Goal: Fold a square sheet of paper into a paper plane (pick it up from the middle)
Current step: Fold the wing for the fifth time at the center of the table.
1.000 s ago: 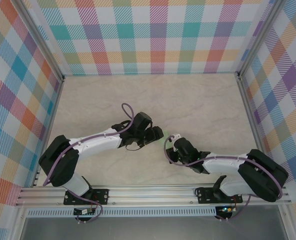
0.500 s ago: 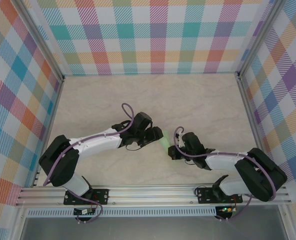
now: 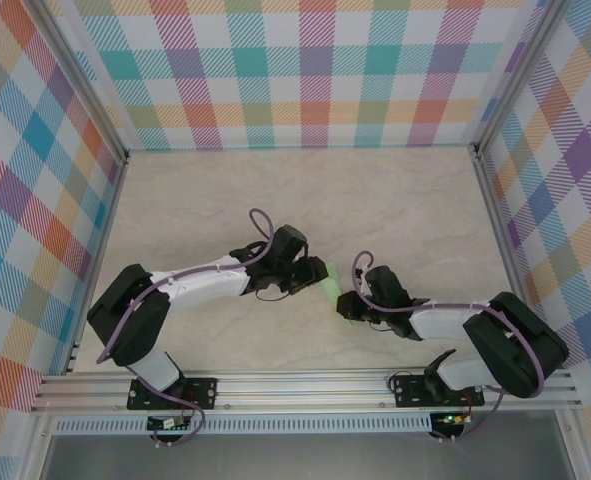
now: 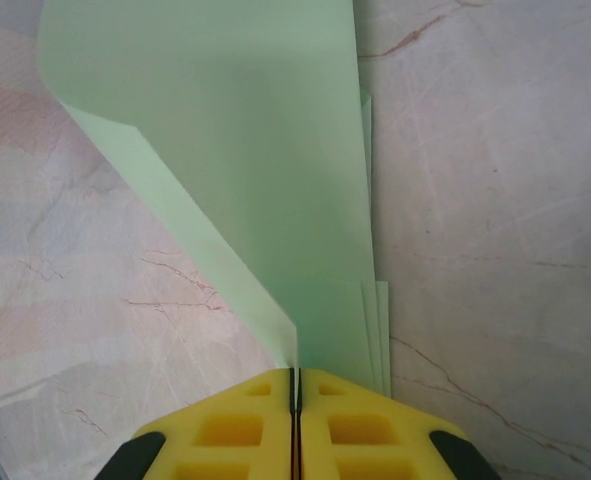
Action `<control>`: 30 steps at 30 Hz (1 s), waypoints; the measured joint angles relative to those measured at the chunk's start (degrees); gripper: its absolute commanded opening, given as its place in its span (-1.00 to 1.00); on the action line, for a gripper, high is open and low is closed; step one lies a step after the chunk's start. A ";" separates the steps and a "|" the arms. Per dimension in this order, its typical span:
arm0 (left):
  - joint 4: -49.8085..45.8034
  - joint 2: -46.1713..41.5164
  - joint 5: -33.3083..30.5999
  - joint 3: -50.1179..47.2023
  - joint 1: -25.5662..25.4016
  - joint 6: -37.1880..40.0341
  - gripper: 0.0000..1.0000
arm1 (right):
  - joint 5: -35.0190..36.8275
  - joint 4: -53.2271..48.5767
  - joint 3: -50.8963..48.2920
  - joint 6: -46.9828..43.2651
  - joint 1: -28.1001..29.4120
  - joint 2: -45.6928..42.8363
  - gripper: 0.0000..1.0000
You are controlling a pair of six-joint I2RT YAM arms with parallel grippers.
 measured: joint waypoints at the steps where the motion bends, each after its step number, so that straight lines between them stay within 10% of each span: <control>1: 1.01 0.72 0.66 0.00 0.00 -0.11 -0.15 | -0.04 0.15 -0.11 0.17 -0.11 0.00 -0.83; 30: 12.07 17.57 8.55 4.57 -0.39 -0.39 -0.26 | -0.98 -3.28 -0.61 1.09 -0.74 -3.10 -0.65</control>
